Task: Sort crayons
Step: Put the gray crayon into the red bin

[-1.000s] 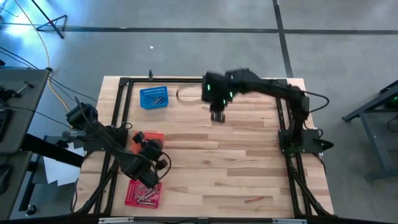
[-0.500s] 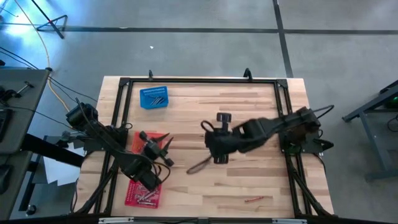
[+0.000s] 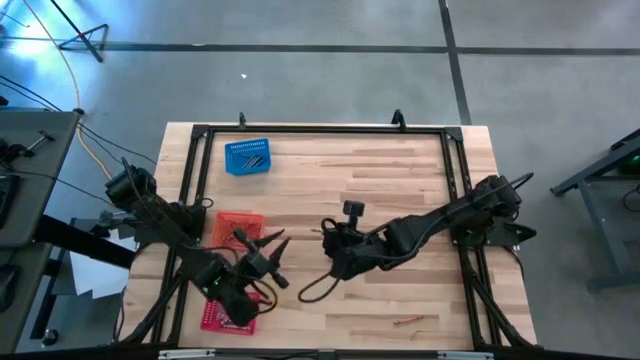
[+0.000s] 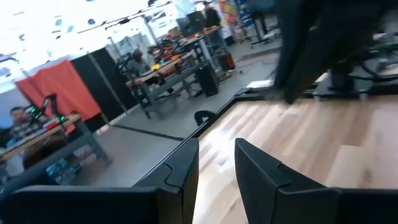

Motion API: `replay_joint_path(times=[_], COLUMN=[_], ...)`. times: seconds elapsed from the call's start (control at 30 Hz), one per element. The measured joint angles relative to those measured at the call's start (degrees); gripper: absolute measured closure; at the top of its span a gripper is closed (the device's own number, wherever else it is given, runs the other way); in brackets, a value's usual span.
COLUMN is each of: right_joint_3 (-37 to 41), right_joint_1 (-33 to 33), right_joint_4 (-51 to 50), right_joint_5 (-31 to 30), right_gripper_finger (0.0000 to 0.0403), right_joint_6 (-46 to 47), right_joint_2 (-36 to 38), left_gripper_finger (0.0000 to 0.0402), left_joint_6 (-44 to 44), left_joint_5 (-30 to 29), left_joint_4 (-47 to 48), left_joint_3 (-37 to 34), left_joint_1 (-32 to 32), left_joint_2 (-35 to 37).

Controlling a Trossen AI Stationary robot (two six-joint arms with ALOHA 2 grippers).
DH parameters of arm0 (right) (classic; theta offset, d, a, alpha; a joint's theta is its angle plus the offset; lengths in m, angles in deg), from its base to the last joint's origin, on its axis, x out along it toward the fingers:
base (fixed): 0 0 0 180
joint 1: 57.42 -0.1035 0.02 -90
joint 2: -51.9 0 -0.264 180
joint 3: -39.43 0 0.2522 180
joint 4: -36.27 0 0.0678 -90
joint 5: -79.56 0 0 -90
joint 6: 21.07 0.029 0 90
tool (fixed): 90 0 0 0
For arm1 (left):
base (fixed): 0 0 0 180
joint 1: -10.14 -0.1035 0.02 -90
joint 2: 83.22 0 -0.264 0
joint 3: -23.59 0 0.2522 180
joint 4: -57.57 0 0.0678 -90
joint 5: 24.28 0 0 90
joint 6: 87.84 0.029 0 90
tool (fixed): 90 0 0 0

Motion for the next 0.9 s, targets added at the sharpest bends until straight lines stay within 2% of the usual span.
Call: replay_joint_path(times=[0.17,0.33,0.47,0.7,0.9], right_joint_3=[9.3,14.8,16.1,16.2,16.2], right_joint_1=[0.3,-1.6,-3.1,-4.0,-3.8], right_joint_4=[16.3,32.5,41.1,43.3,42.4], right_joint_5=[4.8,7.1,2.9,-0.1,-3.7], right_gripper_finger=[0.0402,0.0402,0.0402,0.0402,0.0402], right_joint_6=[-0.6,-4.3,-9.1,-11.8,-12.8], right_joint_2=[0.6,1.0,1.0,1.0,1.0], left_gripper_finger=[0.0312,0.0312,0.0312,0.0312,0.0312], left_joint_6=[9.8,5.6,1.6,0.6,0.5], left_joint_5=[0.0,0.5,-0.2,-1.0,0.8], left_joint_4=[-8.8,-9.9,-10.2,-11.8,-15.6], left_joint_3=[0.0,0.0,0.0,0.0,0.0], left_joint_1=[3.0,4.7,5.2,5.1,5.1], left_joint_2=[0.0,0.0,0.0,0.0,0.0])
